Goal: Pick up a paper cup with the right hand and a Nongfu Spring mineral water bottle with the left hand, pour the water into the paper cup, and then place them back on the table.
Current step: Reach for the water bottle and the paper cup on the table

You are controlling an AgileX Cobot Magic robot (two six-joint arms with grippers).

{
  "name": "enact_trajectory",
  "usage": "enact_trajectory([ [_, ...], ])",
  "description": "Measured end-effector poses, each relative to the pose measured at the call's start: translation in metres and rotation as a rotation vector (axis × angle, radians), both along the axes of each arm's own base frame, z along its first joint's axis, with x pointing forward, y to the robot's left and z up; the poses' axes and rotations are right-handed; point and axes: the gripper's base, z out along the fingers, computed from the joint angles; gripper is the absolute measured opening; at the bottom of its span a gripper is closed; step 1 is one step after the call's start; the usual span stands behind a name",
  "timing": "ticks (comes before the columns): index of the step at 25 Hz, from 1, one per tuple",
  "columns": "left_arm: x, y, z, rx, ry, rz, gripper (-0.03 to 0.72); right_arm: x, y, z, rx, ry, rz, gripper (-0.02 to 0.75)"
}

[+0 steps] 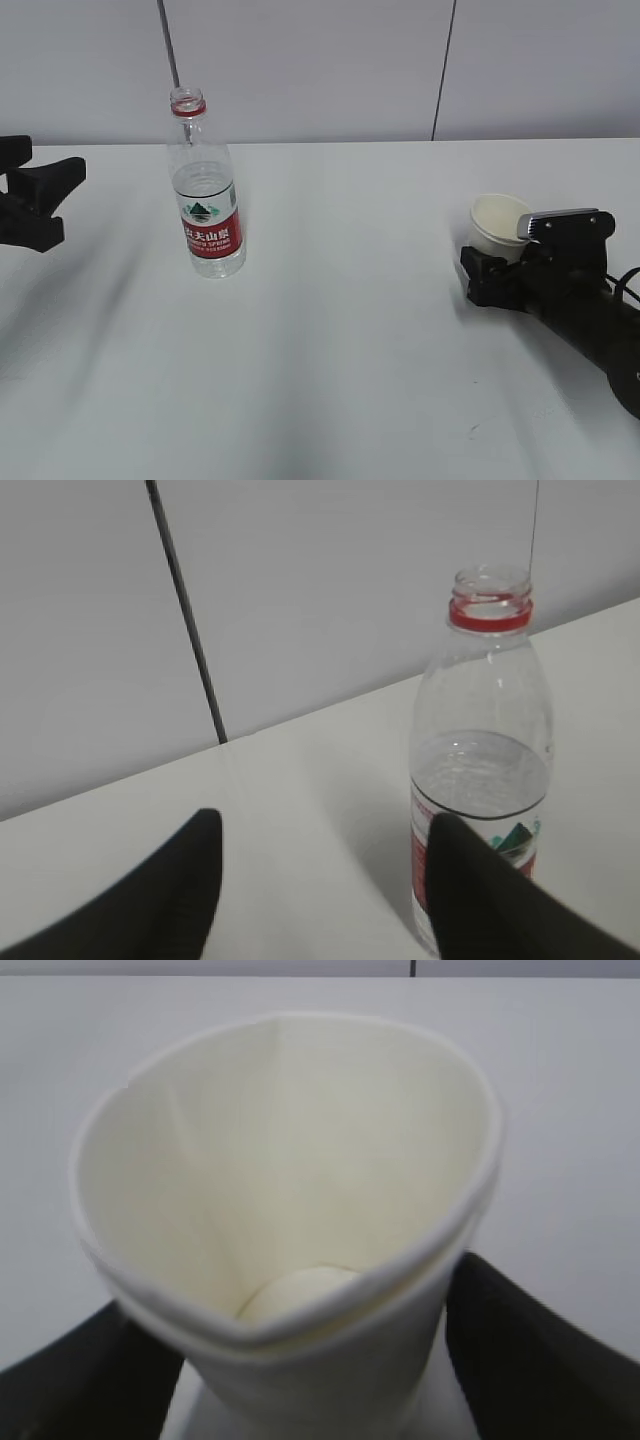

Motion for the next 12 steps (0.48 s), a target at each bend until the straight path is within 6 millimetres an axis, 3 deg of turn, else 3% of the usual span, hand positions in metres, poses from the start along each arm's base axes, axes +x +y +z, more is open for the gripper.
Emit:
enact_trajectory([
  [6, 0.0000, 0.0000, 0.0000, 0.000, 0.000, 0.000, 0.407, 0.0000, 0.0000, -0.0004, 0.000, 0.001, 0.000, 0.588],
  [12, 0.0000, 0.0000, 0.0000, 0.001, 0.000, -0.001, 0.407, 0.0000, 0.0000, -0.0004, 0.000, 0.001, 0.000, 0.514],
])
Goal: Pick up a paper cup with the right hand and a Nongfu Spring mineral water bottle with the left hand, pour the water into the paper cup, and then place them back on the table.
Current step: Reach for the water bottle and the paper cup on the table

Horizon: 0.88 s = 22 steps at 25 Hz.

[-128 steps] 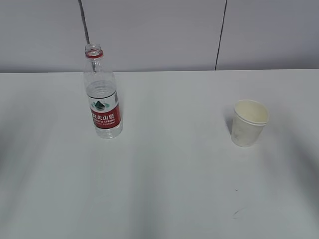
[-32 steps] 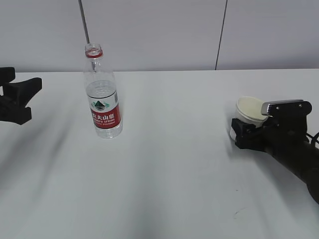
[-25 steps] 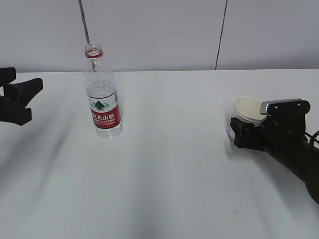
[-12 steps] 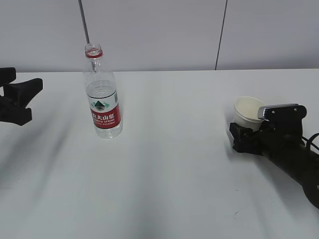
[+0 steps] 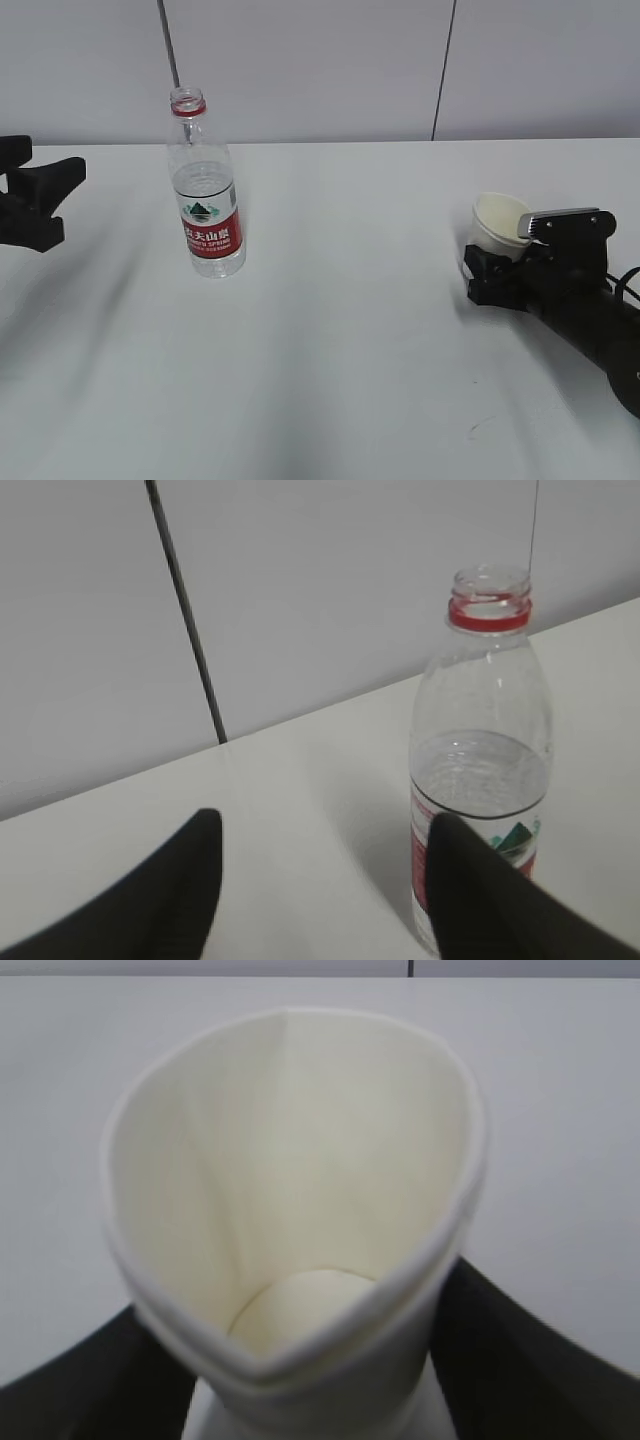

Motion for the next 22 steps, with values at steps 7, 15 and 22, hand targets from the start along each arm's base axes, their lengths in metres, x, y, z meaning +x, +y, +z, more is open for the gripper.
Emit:
enact_trajectory([
  [7, 0.006, -0.003, -0.021, -0.023, 0.075, -0.035, 0.407, 0.000, 0.003, 0.000, -0.003, -0.005, 0.034, 0.498],
  [15, 0.016, -0.014, -0.047, -0.165, 0.052, -0.139, 0.557, -0.003, 0.011, 0.000, -0.019, -0.008, 0.144, 0.498],
  [22, 0.026, -0.015, -0.082, -0.185, 0.148, -0.146, 0.651, -0.004, 0.019, 0.000, -0.031, -0.013, 0.246, 0.497],
])
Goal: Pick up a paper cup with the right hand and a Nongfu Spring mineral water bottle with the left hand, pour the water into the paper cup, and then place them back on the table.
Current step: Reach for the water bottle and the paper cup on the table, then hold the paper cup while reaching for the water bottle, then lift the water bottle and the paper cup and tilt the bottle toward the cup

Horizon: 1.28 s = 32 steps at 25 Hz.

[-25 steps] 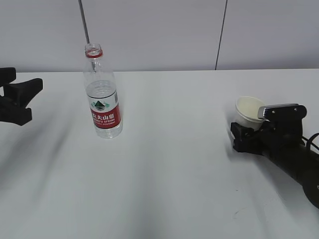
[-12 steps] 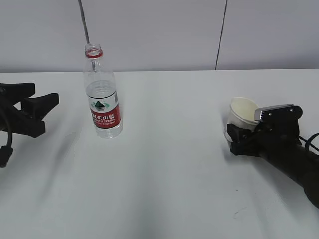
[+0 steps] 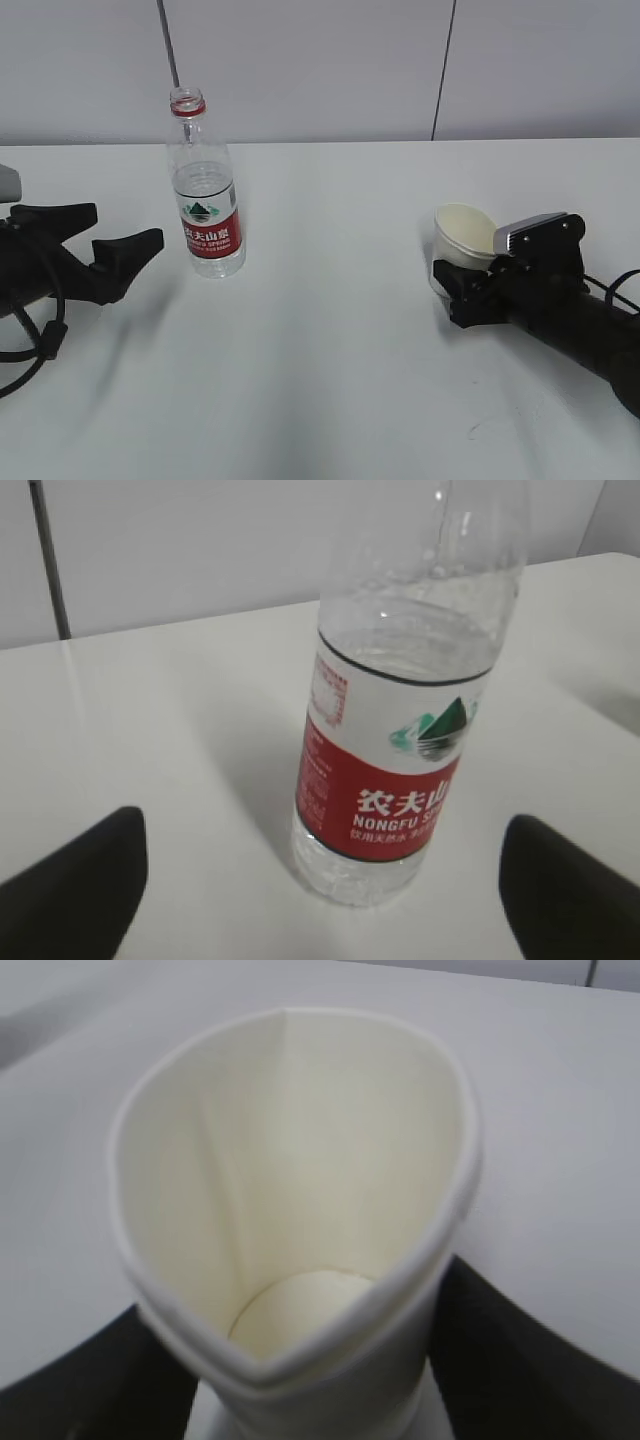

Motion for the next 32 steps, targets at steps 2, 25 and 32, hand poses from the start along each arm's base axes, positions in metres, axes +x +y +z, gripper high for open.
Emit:
enact_trajectory([
  [2, 0.006, -0.003, -0.005, 0.005, 0.005, -0.021, 0.652, 0.000, 0.002, 0.000, -0.003, -0.003, 0.029, 0.497],
  [25, 0.083, -0.064, -0.038, -0.036, -0.070, -0.055, 0.585, -0.002, 0.010, -0.001, -0.014, -0.009, 0.135, 0.497],
  [32, 0.083, -0.064, -0.038, -0.038, -0.067, -0.059, 0.445, -0.003, 0.014, 0.000, -0.015, -0.011, 0.179, 0.497],
])
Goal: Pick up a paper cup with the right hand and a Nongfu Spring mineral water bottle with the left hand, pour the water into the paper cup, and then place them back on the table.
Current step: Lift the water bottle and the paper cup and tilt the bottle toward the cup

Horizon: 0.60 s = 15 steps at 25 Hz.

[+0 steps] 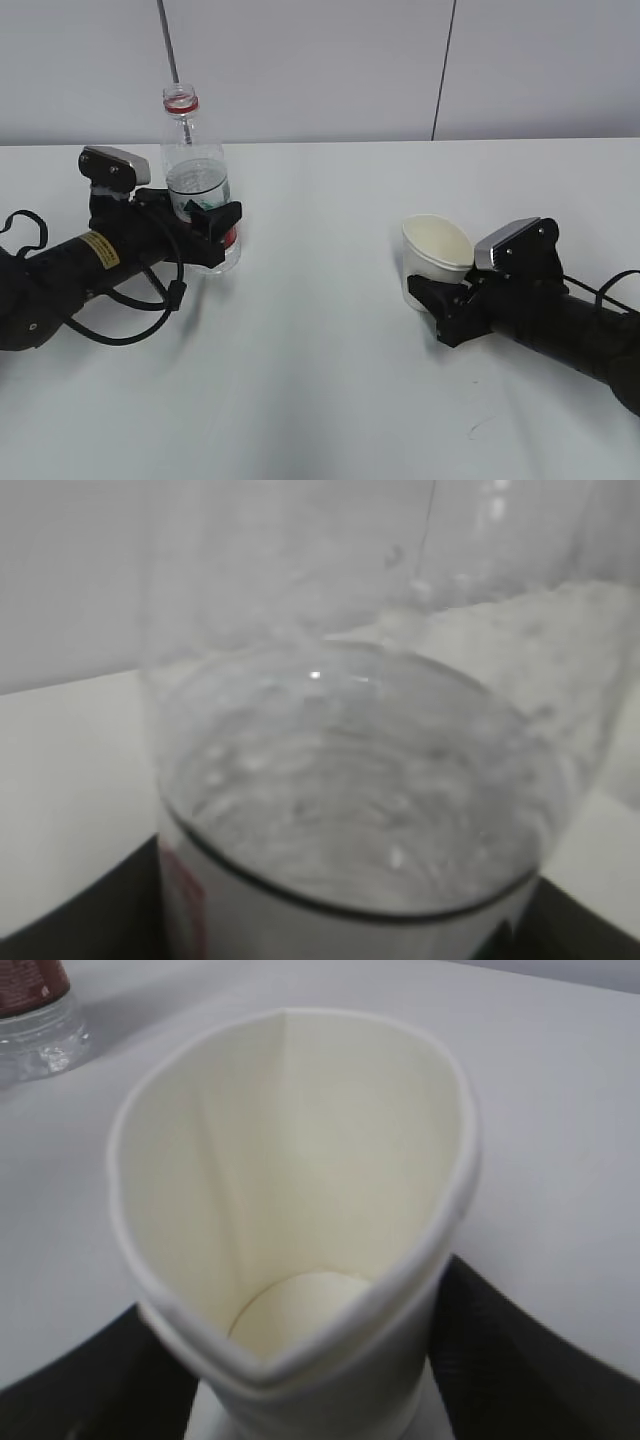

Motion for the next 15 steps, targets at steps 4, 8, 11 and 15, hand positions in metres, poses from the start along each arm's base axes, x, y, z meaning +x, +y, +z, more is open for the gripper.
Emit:
enact_trajectory([
  [4, -0.001, -0.001, 0.000, 0.004, -0.002, -0.018, 0.369, 0.002, 0.006, 0.002, 0.012, -0.005, 0.066, 0.497],
  [8, -0.001, -0.003, 0.000, 0.009, -0.006, -0.037, 0.335, 0.006, 0.011, 0.004, 0.043, 0.002, 0.131, 0.497],
  [11, -0.002, -0.003, 0.000, 0.010, -0.006, -0.039, 0.330, 0.009, 0.016, 0.007, 0.068, 0.005, 0.184, 0.497],
  [15, -0.002, -0.004, 0.001, 0.020, -0.009, -0.051, 0.328, 0.016, 0.022, 0.013, 0.112, 0.013, 0.254, 0.497],
])
